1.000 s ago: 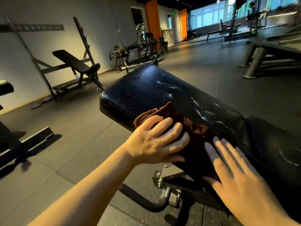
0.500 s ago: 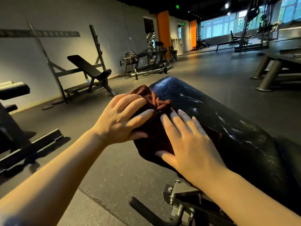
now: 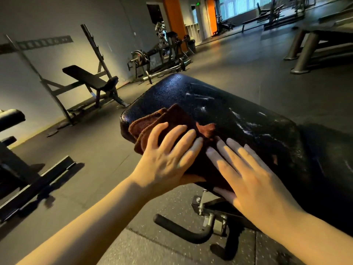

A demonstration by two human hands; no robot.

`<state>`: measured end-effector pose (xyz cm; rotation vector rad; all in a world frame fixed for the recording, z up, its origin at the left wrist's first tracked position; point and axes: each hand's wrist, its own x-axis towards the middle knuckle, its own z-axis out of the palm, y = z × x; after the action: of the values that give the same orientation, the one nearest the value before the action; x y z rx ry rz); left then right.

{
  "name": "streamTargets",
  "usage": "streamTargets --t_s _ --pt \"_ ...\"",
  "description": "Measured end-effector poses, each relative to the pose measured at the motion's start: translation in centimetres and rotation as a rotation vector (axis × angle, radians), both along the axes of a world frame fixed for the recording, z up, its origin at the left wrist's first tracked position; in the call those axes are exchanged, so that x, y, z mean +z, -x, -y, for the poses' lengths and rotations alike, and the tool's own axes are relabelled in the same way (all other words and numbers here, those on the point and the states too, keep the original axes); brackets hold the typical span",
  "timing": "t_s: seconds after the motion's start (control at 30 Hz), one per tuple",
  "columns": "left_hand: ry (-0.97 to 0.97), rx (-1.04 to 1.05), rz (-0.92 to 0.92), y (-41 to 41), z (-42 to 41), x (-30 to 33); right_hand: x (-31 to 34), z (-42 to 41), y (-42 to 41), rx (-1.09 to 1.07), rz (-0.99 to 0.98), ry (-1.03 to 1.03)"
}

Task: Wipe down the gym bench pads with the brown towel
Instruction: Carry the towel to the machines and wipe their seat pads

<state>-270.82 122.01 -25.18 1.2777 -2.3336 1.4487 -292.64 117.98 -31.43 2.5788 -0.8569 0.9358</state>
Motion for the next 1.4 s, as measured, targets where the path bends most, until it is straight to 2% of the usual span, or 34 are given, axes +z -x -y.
streamTargets --t_s 0.2,0.37,0.5,0.67,0.8,0.9,1.17,1.4 --pt "-0.018 0.067 0.005 8.1 0.5 -5.1 -4.9 0.0 7.5 -0.111 -0.108 -0.038" --pt "0.009 -0.113 0.046 8.4 1.8 -5.4 -6.2 -0.5 11.0 -0.171 -0.182 -0.087" --pt "0.089 -0.171 0.088 4.4 1.8 -3.5 -3.7 -0.6 9.0 -0.108 -0.224 -0.058" --pt "0.222 -0.148 0.079 -2.3 1.2 0.4 1.3 -0.6 1.8 0.035 -0.121 -0.024" --pt "0.202 -0.086 0.101 -8.0 0.6 3.9 4.2 -0.5 -4.3 0.072 -0.036 -0.036" --pt "0.121 -0.065 0.015 -11.2 0.5 5.7 6.1 0.1 -8.1 0.082 -0.011 -0.019" --pt "0.038 -0.095 -0.197 -10.4 0.5 3.6 5.5 0.0 -8.4 0.052 0.032 0.074" --pt "0.149 -0.083 -0.171 -6.3 0.6 2.2 2.1 -1.3 -3.7 -0.054 0.03 0.064"
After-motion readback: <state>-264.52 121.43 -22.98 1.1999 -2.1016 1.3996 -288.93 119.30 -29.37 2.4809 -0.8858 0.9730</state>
